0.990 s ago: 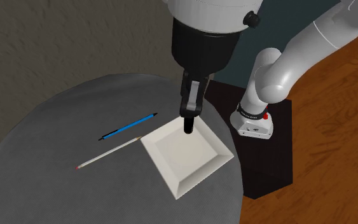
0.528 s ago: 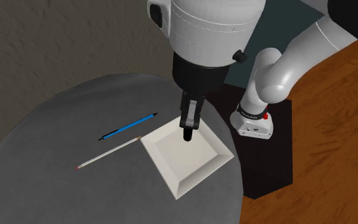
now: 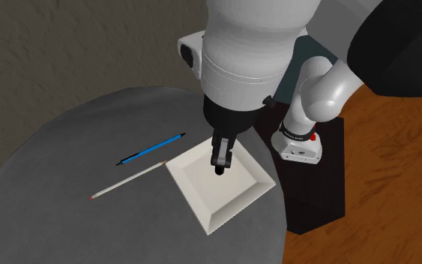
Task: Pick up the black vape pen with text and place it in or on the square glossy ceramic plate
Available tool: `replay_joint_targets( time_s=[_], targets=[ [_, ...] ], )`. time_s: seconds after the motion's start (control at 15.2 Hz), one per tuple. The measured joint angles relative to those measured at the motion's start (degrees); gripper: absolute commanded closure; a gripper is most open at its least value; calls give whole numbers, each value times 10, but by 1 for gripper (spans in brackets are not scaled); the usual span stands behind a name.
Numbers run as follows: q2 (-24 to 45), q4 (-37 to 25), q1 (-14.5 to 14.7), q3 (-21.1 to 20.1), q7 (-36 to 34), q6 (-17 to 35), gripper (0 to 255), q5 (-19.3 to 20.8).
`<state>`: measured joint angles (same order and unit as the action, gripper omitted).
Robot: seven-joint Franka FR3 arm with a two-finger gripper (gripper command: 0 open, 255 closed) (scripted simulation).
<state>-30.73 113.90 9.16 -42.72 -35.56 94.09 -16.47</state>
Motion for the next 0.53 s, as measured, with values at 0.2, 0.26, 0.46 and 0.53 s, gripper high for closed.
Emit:
replay_joint_targets(
  time_s=[0.2,0.26,0.46,0.53],
  targets=[
    [-4,14,2,-1,2,11,255,-3],
    [-4,15,2,0,2,11,255,-3],
    [-5,16,2,0,2,12,255,-3],
    [-5,16,2,0,2,12,255,-3]
  ],
)
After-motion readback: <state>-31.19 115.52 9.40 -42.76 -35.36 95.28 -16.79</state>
